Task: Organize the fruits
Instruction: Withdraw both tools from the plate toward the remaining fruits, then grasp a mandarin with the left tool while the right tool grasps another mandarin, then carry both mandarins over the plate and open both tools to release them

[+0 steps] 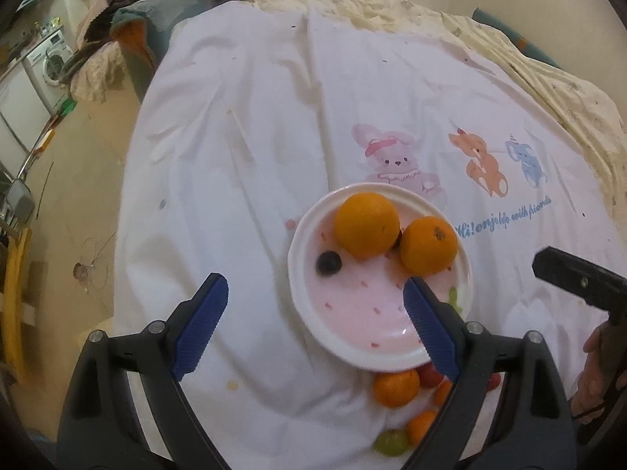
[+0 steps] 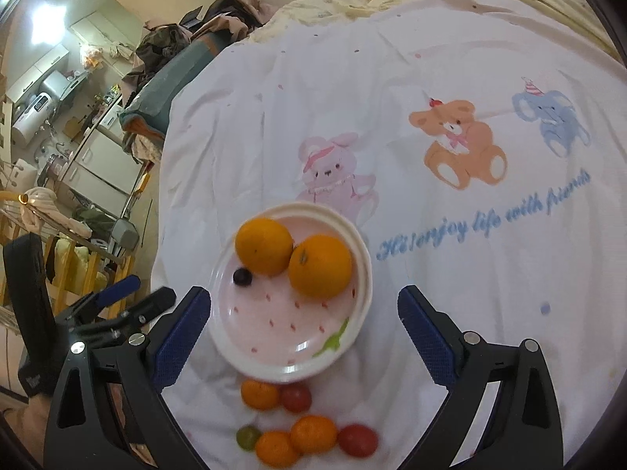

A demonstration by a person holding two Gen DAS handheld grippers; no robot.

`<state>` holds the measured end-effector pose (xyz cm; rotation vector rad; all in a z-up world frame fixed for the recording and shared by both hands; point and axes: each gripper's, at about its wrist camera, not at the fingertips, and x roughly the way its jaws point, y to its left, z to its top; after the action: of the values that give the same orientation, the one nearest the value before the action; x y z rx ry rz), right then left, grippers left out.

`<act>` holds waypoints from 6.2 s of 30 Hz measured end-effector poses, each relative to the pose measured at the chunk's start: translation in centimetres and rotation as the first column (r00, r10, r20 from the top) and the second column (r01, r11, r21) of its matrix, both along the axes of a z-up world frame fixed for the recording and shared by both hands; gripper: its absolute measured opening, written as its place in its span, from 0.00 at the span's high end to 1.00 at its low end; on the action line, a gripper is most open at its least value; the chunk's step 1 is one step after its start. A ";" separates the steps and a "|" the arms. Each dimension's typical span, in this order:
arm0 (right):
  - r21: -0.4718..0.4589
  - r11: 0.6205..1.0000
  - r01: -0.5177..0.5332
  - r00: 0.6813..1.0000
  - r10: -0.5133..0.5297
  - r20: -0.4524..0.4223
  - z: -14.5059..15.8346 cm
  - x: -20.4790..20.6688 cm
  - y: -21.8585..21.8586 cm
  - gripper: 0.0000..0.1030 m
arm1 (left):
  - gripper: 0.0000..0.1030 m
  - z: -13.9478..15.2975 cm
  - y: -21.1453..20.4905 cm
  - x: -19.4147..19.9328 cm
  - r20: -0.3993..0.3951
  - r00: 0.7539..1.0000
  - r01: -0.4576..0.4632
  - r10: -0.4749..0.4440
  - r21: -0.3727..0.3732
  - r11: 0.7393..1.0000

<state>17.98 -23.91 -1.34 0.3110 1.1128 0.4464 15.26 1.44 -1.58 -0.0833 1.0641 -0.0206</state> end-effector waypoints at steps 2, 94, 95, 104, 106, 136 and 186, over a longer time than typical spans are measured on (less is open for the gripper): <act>-0.006 1.000 0.004 1.000 -0.004 0.002 0.2 -1.1 -0.2 0.04 | 0.14 0.2 0.2 -0.8 0.004 1.000 -0.006 0.006 -0.004 1.000; 0.012 0.968 0.250 0.887 -0.224 -0.403 -10.0 -11.8 3.5 0.56 | 0.66 -1.8 0.2 -5.7 -0.136 0.989 0.035 -0.059 -0.172 0.984; 0.014 0.970 0.241 0.892 -0.216 -0.397 -9.8 -11.9 3.5 0.56 | 0.66 -1.9 0.2 -5.7 -0.137 0.989 0.031 -0.055 -0.171 0.985; 0.090 0.968 0.236 0.918 -0.192 -0.347 -7.3 -12.4 1.6 0.56 | 0.66 -2.1 0.4 -5.6 -0.135 0.990 0.014 -0.035 -0.154 0.988; 0.107 0.968 0.227 0.924 -0.180 -0.338 -6.6 -12.6 1.2 0.56 | 0.66 -2.2 0.5 -5.5 -0.130 0.991 0.011 -0.030 -0.143 0.990; 0.227 0.963 0.148 0.989 -0.147 -0.019 2.0 -6.0 -3.0 0.56 | 0.66 0.3 1.5 -5.7 -0.037 0.999 -0.032 0.030 -0.053 0.998; 0.133 0.990 -0.042 0.971 0.071 -0.227 -7.1 4.2 3.7 0.55 | 0.64 -6.8 -1.8 4.1 -0.253 0.966 0.053 -0.052 -0.005 0.999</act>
<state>22.22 -20.24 -8.45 0.4528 1.3257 0.5430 19.37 -0.39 -8.35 -0.0565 1.3222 -0.0583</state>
